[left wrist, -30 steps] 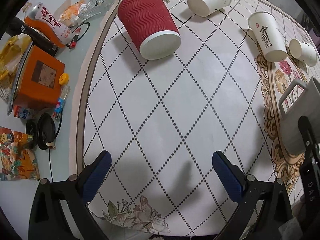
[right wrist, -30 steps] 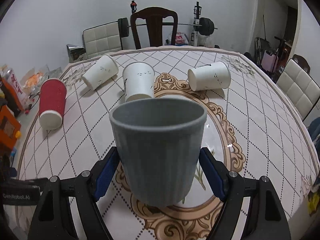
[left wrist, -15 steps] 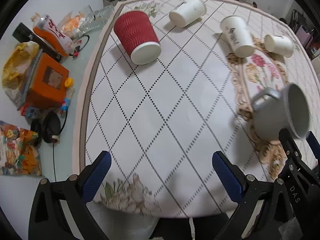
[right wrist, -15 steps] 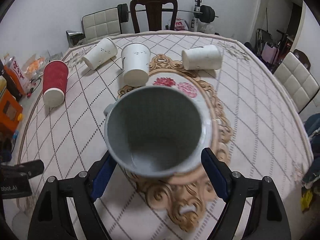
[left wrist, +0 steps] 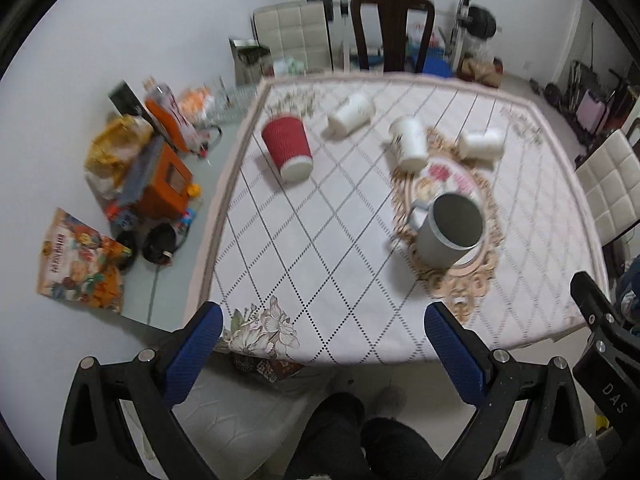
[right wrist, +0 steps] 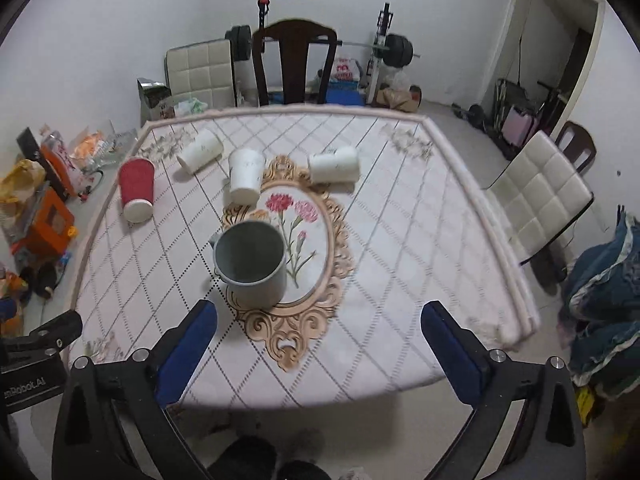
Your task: Flip cup upright
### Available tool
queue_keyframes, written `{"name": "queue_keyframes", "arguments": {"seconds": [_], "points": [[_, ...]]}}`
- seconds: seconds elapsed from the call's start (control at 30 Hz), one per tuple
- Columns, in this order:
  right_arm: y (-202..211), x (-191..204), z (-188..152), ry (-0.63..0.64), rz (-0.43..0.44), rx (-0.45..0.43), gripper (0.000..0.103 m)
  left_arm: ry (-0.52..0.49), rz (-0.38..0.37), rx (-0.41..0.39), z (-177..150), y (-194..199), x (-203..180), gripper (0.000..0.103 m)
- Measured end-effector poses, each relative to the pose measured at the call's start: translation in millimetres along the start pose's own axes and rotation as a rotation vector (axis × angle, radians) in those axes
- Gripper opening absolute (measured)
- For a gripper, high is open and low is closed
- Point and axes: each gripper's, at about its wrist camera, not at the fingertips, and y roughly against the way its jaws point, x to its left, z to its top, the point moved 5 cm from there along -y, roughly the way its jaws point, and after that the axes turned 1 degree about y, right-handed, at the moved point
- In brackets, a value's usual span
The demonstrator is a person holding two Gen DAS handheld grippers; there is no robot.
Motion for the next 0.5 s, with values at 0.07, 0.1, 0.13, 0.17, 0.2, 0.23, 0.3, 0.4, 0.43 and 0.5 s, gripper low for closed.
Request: {"name": "queue_keyframes", "arguments": {"seconds": [0.07,0.1,0.13,0.17,0.2,0.23,0.3,0.4,0.43,0.5], "points": [[25.5,-9.1,3.5,0.002,0.008,-0.002,0.103,0.004,-0.003,-0.036,-0.4,22.4,-1.2,0.103],[38.8,-13.5,5.0,0.002,0.013,-0.004,0.103,0.008,-0.003,-0.053,-1.3,34.9,-1.7,0.103],[48.9,-16.6,6.0,0.003,0.011,-0.003,0.103,0.012,-0.006,-0.069,-2.6,46.5,-2.2,0.103],[61.1,-20.3,7.0,0.003,0.019,-0.005,0.103,0.017,-0.008,-0.081,-4.1,55.9,-2.5,0.103],[72.4,-23.8,7.8,0.003,0.023,-0.009,0.103,0.022,-0.010,-0.088,-6.3,64.3,-3.2,0.103],[81.5,-26.9,8.4,0.003,0.024,-0.013,0.103,0.026,-0.012,-0.091,-8.8,70.0,-3.1,0.103],[100.5,-33.0,8.8,0.001,0.037,-0.021,0.103,0.035,-0.014,-0.095,-12.9,80.8,-1.8,0.103],[122.2,-37.6,8.4,0.004,0.038,-0.038,0.103,0.043,-0.018,-0.098,-17.9,91.6,0.7,0.103],[128.7,-38.6,8.2,0.005,0.038,-0.046,0.103,0.044,-0.018,-0.102,-19.6,94.3,1.5,0.103],[136.6,-39.4,8.2,0.005,0.038,-0.051,0.103,0.046,-0.023,-0.108,-21.2,99.2,1.8,0.103]]}}
